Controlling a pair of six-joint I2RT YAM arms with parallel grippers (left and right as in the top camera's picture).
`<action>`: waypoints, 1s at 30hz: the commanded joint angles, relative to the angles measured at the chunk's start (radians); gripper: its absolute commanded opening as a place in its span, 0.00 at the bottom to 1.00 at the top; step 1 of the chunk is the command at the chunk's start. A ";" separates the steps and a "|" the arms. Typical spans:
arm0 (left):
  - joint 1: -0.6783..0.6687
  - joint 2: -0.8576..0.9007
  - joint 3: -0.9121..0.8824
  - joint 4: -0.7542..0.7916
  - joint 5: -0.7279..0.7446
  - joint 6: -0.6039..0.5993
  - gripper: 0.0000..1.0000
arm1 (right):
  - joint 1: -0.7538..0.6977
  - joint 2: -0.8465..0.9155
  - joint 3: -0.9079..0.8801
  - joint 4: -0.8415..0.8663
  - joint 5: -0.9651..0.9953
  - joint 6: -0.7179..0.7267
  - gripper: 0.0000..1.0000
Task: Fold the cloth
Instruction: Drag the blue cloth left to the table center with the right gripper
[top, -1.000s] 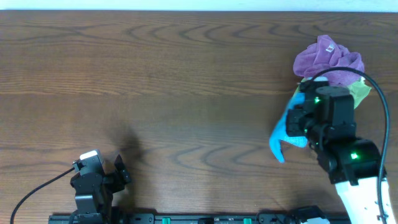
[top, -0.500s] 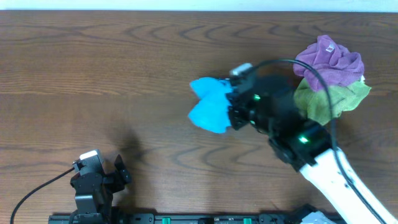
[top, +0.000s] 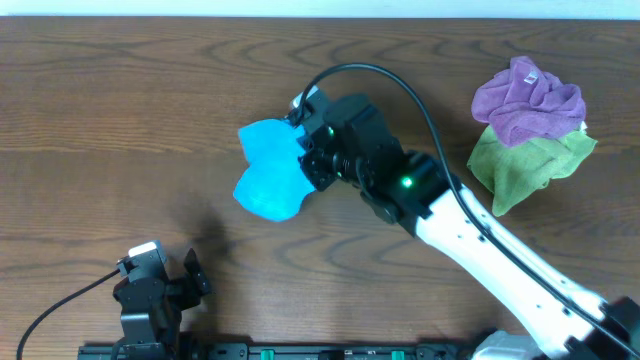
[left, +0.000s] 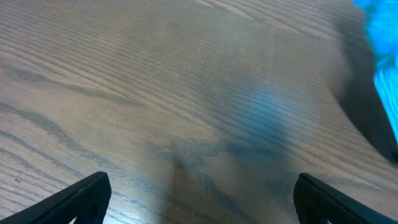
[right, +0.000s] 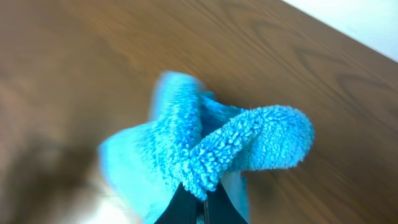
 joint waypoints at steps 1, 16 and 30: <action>-0.005 -0.006 -0.033 -0.044 0.001 0.021 0.95 | -0.076 0.084 0.008 0.004 0.162 -0.025 0.08; -0.005 -0.006 -0.033 -0.044 0.001 0.021 0.95 | -0.177 0.024 0.018 -0.143 0.027 -0.046 0.93; -0.005 -0.006 -0.033 -0.044 0.001 0.021 0.95 | -0.026 0.139 0.017 -0.361 -0.214 -0.149 0.80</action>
